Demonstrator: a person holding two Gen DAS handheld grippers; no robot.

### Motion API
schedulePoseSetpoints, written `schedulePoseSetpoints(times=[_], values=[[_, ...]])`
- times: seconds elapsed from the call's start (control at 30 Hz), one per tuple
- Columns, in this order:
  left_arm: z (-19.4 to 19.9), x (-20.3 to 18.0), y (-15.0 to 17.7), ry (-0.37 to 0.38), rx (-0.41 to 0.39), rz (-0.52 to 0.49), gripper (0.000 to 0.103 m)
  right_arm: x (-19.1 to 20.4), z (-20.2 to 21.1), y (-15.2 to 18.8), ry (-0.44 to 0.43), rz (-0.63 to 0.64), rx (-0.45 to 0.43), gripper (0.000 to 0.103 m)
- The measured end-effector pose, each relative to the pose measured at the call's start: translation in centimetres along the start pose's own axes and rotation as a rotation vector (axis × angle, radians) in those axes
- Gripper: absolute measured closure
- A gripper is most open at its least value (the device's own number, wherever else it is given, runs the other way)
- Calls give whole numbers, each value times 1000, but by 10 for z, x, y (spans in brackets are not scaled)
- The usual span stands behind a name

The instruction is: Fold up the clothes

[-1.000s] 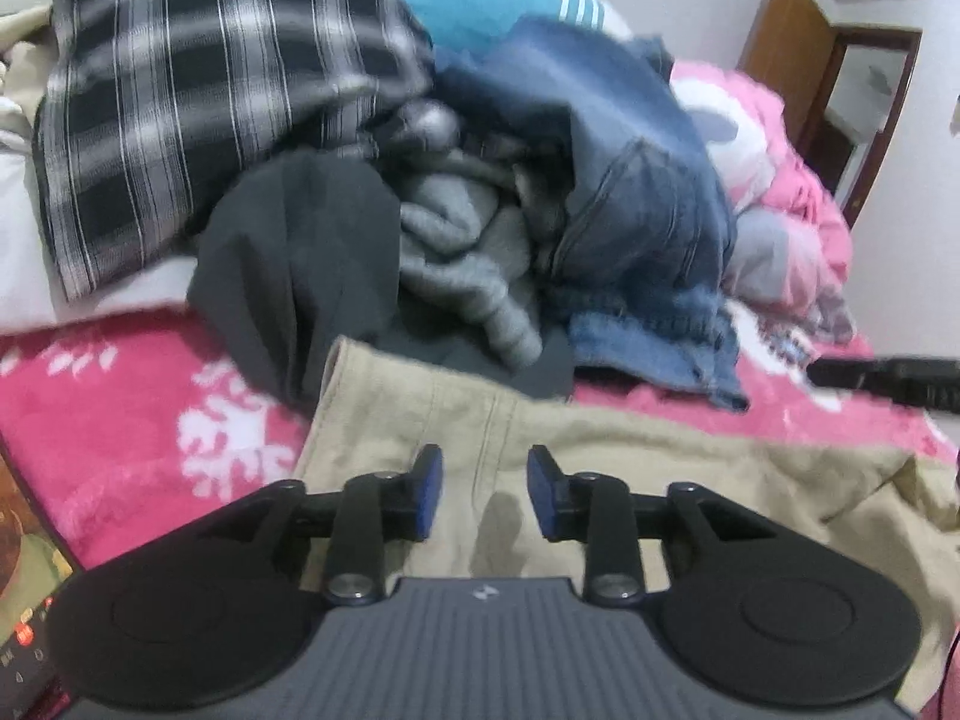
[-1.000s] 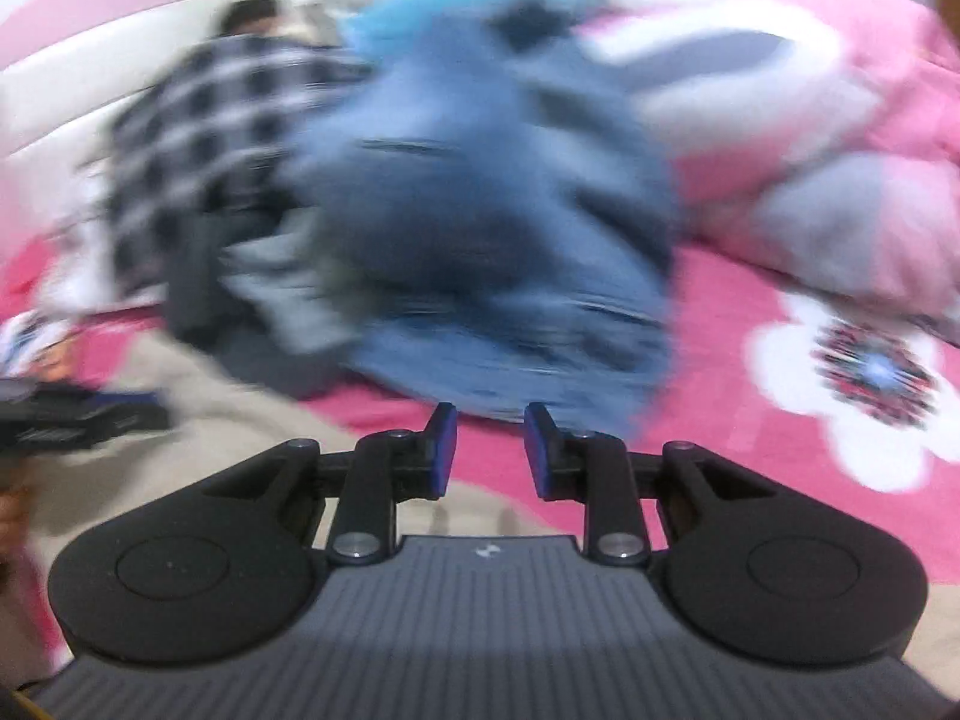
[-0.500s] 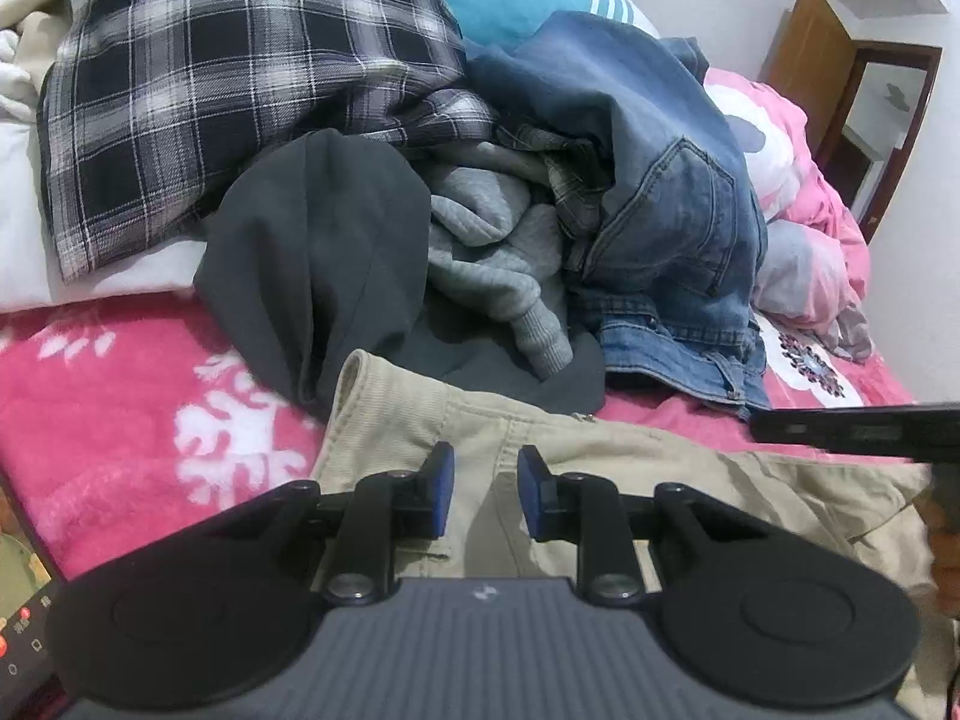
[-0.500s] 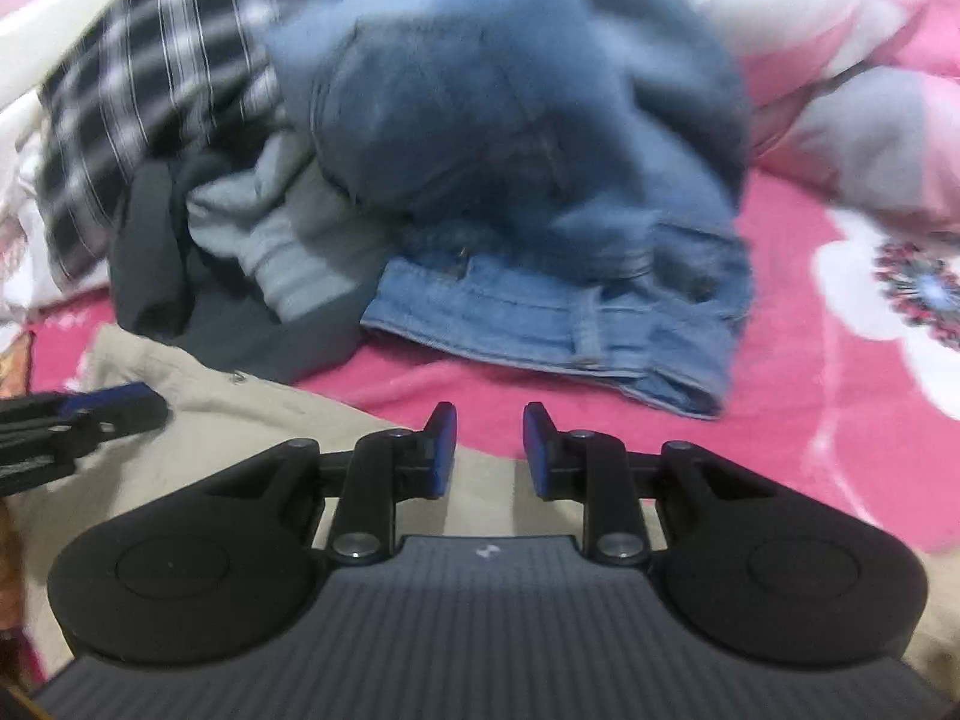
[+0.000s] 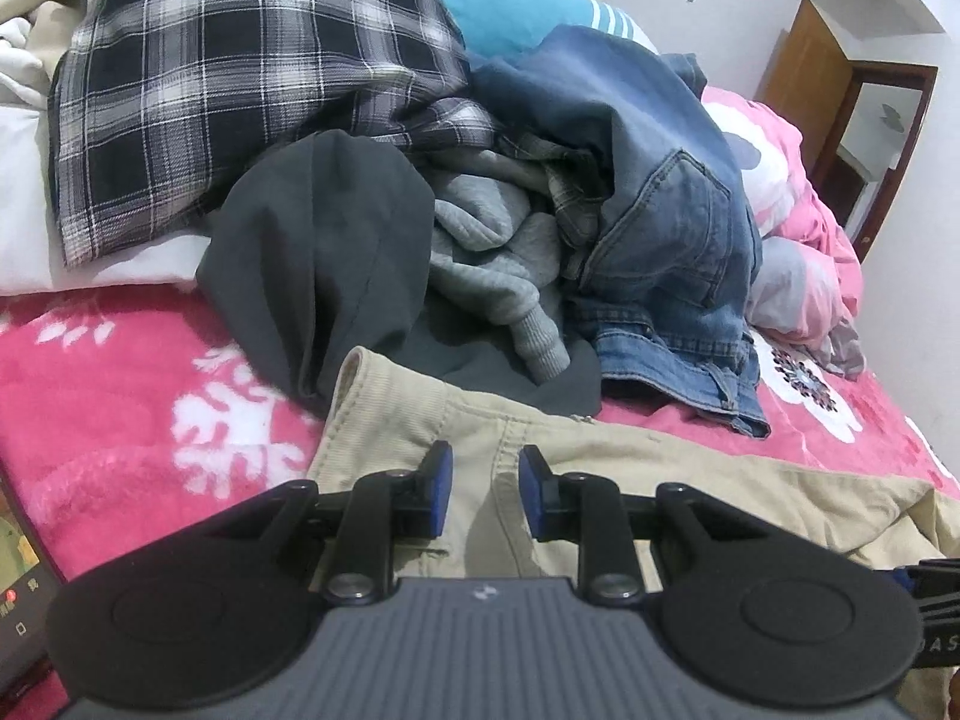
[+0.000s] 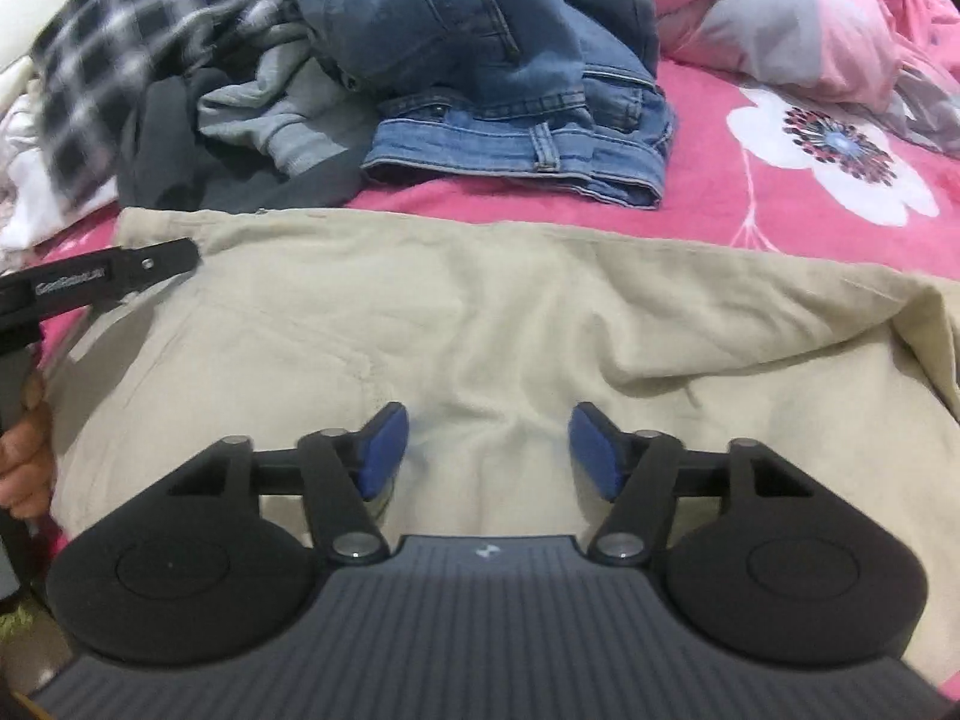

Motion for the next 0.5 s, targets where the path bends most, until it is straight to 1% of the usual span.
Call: schedulePoseSetpoints(times=[0.13,0.23,0.37,0.4,0.43,0.47,0.5], values=[[1,1,0,7,-4,14,77,-1,-2,-1,19,-40,2,32],[1,2,0,12,-6,27,77,-1,-3,0,50,-34,-10,23],[1,2,0,14,-8,31,77,-5,-5,0,67,-59,2,17],[1,2,0,14,-8,31,77,-6,-6,-1,77,-62,6,11],[1,2,0,14,-8,31,77,-9,-8,-1,94,-62,6,2],[1,2,0,15,-9,32,77,-11,-9,-1,111,-62,5,1],[1,3,0,16,-9,33,77,-13,-9,-1,105,-74,5,1]])
Point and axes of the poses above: each gripper's, at about its wrist camera, not at the fingertips, and z roughly against the way its jaws point, x to its left, y to its underside, the point moved 10 cm from there along -z, roughly the way its jaws point, and after that the axes turned 11 degrees about -z, right-handed, at the moved point
